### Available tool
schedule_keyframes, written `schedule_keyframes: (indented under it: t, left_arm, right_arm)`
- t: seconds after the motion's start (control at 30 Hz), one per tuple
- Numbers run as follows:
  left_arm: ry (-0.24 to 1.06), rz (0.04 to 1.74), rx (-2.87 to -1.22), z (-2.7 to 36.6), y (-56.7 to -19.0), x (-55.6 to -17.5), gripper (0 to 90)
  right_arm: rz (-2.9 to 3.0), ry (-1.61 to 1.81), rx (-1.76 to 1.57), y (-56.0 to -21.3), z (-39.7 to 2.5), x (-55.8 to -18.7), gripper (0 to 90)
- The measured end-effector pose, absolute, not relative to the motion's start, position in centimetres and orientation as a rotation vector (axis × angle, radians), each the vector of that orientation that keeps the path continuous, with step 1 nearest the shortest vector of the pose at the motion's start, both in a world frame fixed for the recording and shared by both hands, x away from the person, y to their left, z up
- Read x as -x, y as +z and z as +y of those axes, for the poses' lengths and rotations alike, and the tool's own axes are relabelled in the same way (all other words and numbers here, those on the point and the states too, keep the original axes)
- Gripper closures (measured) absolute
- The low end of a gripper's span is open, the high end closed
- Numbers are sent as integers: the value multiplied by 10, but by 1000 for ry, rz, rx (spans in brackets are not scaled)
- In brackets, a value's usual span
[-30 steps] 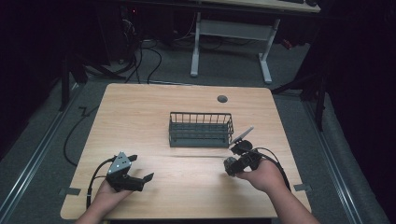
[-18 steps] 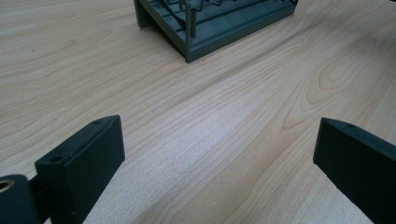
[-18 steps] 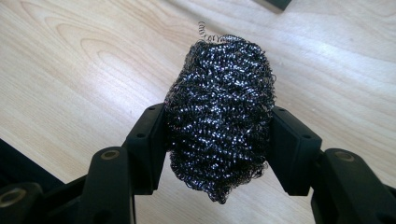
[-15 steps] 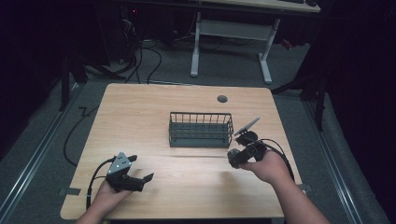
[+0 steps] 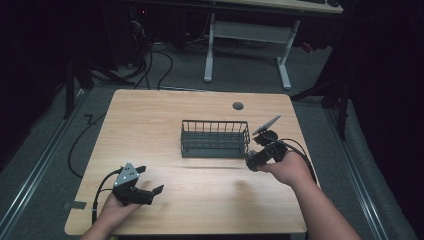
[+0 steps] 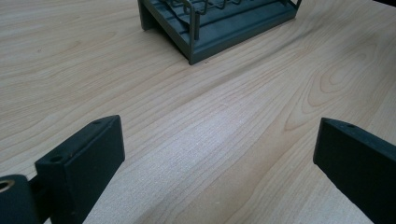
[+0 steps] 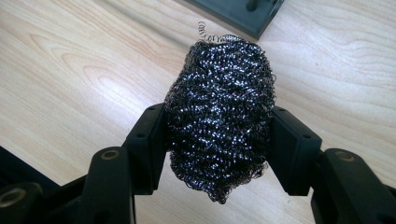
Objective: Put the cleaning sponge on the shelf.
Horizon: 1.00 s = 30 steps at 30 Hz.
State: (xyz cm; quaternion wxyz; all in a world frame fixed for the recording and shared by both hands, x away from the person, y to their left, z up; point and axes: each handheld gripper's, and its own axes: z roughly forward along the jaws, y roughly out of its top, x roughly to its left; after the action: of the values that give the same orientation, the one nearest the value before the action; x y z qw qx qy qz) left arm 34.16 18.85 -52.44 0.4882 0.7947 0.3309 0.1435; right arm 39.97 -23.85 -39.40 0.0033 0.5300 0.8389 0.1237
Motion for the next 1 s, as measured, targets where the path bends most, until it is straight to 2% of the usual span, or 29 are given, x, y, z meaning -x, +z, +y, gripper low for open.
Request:
schedule_keyframes:
  t: [1.0]
  left_arm:
    - [343, 803, -1936, 188, -525, -342, 26]
  right_arm:
    - [2622, 388, -1687, -357, -231, -435, 434]
